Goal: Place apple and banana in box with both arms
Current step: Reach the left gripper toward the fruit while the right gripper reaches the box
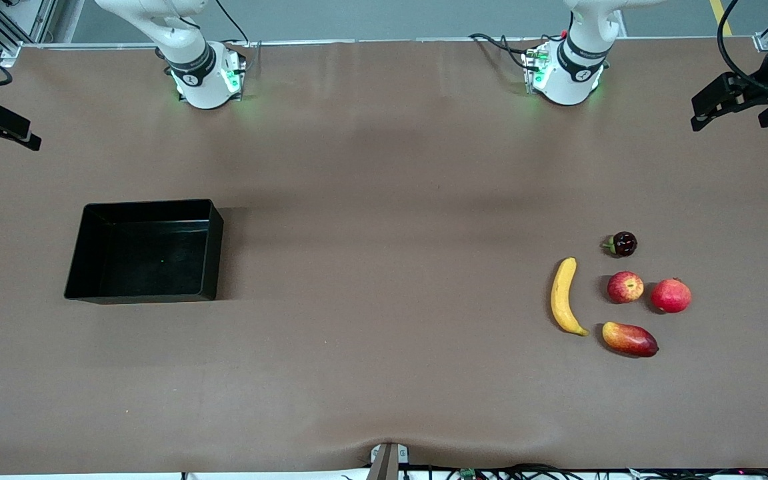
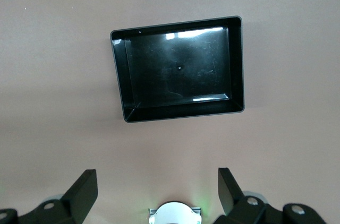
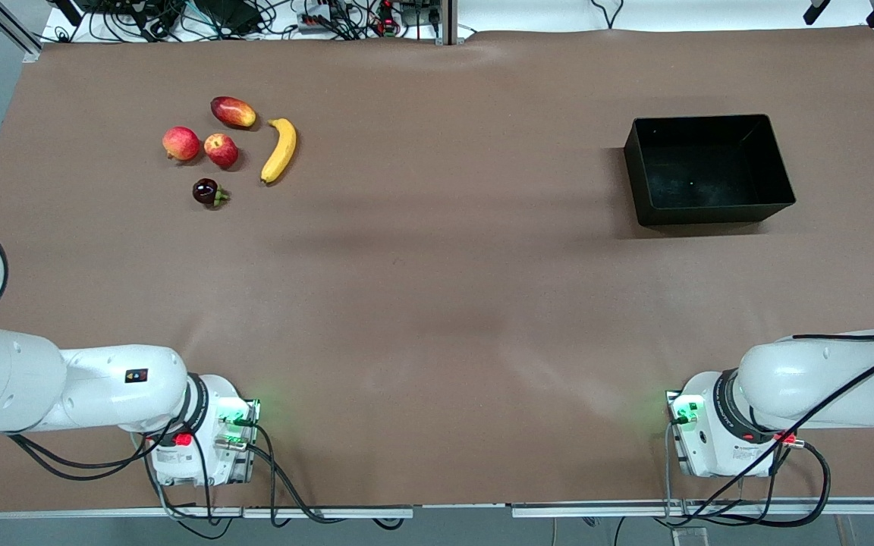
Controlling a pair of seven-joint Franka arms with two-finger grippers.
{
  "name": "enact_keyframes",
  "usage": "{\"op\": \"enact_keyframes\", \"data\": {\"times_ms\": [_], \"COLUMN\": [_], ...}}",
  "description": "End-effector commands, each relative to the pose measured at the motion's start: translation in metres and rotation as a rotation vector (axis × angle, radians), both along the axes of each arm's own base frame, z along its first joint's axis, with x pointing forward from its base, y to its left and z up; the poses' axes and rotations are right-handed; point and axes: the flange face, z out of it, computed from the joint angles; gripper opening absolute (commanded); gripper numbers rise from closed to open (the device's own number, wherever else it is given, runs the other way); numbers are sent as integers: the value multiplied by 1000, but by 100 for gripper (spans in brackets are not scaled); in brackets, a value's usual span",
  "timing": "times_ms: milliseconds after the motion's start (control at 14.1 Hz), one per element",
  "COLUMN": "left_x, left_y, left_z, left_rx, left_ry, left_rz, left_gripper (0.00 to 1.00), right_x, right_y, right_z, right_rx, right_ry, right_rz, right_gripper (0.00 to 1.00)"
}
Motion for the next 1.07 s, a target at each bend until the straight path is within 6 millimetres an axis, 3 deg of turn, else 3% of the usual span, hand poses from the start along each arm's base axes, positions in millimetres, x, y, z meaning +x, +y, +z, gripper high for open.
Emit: {"op": "enact_keyframes", "data": {"times_ms": [0, 284, 497, 640, 782, 995], "left_x": [-3, -2, 1, 6, 13, 40], "left_y": [0, 1, 8, 9, 19, 73], "left_z": [9, 13, 14, 7, -17, -71], "left_rx": [21, 20, 83, 84, 87, 77], "left_ry": [-14, -23, -32, -17, 33, 63], "left_rz": [8, 17, 33, 32, 64, 150], "left_gripper": [100, 100, 100, 100, 100, 100], "right_x": [-4, 3, 23, 42, 53, 75], "right_y": [-4, -8, -17, -34, -52, -67], "right_z": [1, -1, -32, -74, -103, -161], "right_rx": [18, 17, -7, -44, -40, -39], "right_ry": [-2, -2, 66, 146, 182, 244], "right_rz": [-5, -3, -16, -25, -53, -64], "right_gripper": [100, 100, 100, 100, 100, 100]}}
